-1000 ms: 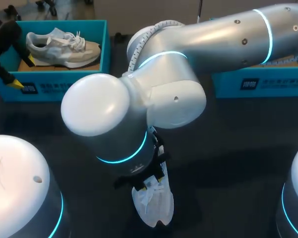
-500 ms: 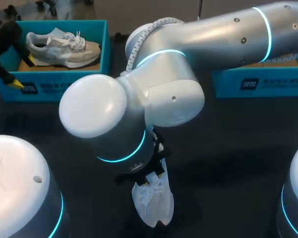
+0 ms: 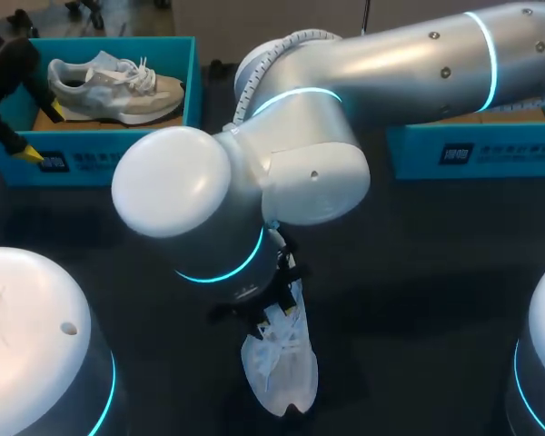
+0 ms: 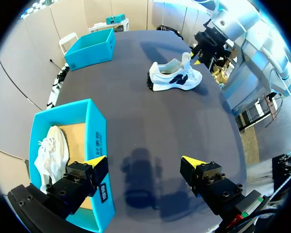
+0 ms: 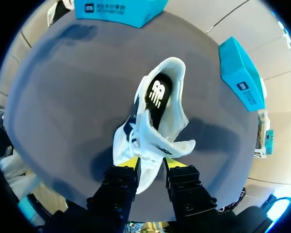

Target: Take the shoe out of the shoebox, open the shoe tongue, remove and reinsert the insole, then place the shoe into the shoebox

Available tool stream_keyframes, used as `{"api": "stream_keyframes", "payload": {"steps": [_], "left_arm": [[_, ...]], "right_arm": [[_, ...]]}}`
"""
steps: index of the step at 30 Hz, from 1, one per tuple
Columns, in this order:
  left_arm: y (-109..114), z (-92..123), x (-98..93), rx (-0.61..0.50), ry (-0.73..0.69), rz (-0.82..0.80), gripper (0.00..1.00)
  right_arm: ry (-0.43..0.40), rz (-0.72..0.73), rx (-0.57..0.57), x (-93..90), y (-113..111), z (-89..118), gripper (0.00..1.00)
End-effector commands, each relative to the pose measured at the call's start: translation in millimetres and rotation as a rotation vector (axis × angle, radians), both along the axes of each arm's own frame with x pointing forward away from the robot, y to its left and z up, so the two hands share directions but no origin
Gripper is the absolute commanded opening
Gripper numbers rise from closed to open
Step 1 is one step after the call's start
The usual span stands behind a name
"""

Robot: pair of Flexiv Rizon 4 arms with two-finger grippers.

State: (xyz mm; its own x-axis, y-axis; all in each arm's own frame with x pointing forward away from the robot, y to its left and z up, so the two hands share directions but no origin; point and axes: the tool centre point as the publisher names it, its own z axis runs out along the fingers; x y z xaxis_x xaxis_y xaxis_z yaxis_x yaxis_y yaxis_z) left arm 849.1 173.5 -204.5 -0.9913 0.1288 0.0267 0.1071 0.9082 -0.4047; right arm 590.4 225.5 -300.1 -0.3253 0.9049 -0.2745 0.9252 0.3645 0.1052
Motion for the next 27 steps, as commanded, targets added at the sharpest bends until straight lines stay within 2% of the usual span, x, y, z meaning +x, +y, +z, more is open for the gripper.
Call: {"api": "stream_keyframes", "payload": {"steps": [1, 8, 18, 22, 27], "left_arm": [[0, 0, -0.5, 0.003, 0.0, 0.0, 1.0], [0, 0, -0.5, 0.003, 0.0, 0.0, 1.0], [0, 0, -0.5, 0.003, 0.0, 0.0, 1.0], [0, 0, -0.5, 0.003, 0.0, 0.0, 1.0], [0, 0, -0.5, 0.003, 0.0, 0.0, 1.0]], "right_arm": [[-0.131, -0.547, 0.128, 6.0, -7, -8, 0.26], [-0.12, -0.542, 0.166, 25.5, -17, -25, 0.22], [-0.159, -0.537, 0.126, 9.8, 6, -9, 0.22], [-0.16, -0.512, 0.15, 15.4, 15, -12, 0.21], [-0.125, -0.489, 0.169, 28.8, 19, -29, 0.22]]}}
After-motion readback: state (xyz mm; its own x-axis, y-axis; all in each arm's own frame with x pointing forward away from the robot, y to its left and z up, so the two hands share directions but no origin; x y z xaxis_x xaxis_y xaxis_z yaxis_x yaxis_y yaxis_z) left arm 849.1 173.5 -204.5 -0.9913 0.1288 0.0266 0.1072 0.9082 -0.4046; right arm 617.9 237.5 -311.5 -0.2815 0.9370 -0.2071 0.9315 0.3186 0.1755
